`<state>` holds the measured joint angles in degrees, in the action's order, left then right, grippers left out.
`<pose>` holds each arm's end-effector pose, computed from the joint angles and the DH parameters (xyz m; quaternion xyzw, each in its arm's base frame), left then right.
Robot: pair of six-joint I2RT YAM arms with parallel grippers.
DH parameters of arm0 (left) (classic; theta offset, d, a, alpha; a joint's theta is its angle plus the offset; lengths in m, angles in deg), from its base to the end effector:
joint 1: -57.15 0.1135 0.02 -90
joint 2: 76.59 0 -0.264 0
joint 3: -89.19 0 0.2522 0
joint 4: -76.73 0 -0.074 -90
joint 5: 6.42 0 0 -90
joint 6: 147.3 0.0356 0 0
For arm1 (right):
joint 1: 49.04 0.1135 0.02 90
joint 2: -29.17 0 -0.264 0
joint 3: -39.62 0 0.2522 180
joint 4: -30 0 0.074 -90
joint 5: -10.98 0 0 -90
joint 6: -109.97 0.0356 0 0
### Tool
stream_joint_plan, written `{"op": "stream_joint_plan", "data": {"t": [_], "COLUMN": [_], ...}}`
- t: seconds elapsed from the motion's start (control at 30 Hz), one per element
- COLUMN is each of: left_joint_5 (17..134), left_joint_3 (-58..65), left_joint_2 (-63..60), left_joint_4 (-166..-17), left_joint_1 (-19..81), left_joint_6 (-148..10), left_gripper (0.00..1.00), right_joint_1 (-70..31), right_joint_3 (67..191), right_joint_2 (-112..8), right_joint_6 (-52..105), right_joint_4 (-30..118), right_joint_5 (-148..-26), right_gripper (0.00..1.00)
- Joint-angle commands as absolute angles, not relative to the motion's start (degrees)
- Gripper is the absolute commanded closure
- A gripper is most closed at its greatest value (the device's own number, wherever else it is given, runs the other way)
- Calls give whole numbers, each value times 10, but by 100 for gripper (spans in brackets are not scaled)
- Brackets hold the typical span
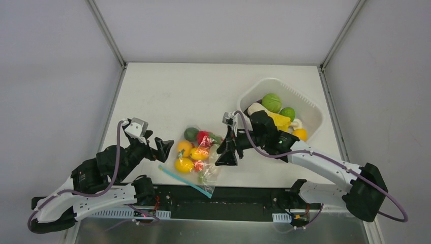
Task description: Place the food in the zip-top bag and seal the zipper
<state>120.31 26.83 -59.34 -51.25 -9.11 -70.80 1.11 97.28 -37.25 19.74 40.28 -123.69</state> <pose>0.0387 -0.0350 0.3581 0.1284 0.7292 -0.2226 0.6342 0.1458 0.2138 0.2846 -0.5202 0.5877 0.5071 0.3561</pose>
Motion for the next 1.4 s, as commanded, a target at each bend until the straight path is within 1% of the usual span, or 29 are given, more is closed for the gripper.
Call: {"op": "stream_joint_plan", "data": {"t": [0.0,0.07,0.1,0.2,0.3,0.37,0.43,0.5,0.53,0.63,0.7,0.8,0.87,0.97,1.1,1.13,1.37], "left_joint_5": [1215,1220,1226,1246,1268,1227,1165,1131,1132,1129,1112,1069,1070,1109,1168,1187,1186], "left_joint_3": [262,260,258,246,225,207,188,150,134,123,131,137,142,153,173,176,188], "left_joint_2": [-578,-568,-560,-523,-468,-432,-396,-361,-349,-347,-359,-370,-378,-400,-431,-433,-420], "left_joint_4": [-536,-536,-539,-553,-563,-569,-566,-527,-507,-507,-529,-531,-534,-532,-500,-493,-479], "left_joint_1": [-88,-88,-88,-88,-76,-32,42,117,137,193,263,366,398,400,400,400,400], "left_joint_6": [-706,-704,-702,-684,-662,-647,-645,-647,-645,-636,-640,-676,-707,-744,-776,-784,-786], "left_gripper": [1,1,1,1,1,1,1,0,0,0,0,0,0,0,0,0,0], "right_joint_1": [10,10,9,10,8,6,-4,-25,-42,-96,-135,-201,-243,-290,-301,-301,-301], "right_joint_3": [1017,1034,1041,1043,1036,1039,1047,1056,1058,1049,1044,1061,1068,1057,1032,1026,990], "right_joint_2": [-295,-245,-218,-150,-121,-124,-133,-138,-138,-125,-122,-141,-158,-160,-158,-161,-162], "right_joint_6": [198,184,170,154,154,158,163,174,183,211,220,240,257,285,300,304,332], "right_joint_4": [374,374,383,386,393,413,441,476,491,505,510,561,588,592,573,570,545], "right_joint_5": [-1292,-1234,-1185,-996,-796,-667,-569,-517,-502,-479,-480,-531,-567,-633,-702,-710,-723], "right_gripper": [27,24,19,8,2,1,0,0,0,0,0,0,0,0,0,0,0]}}
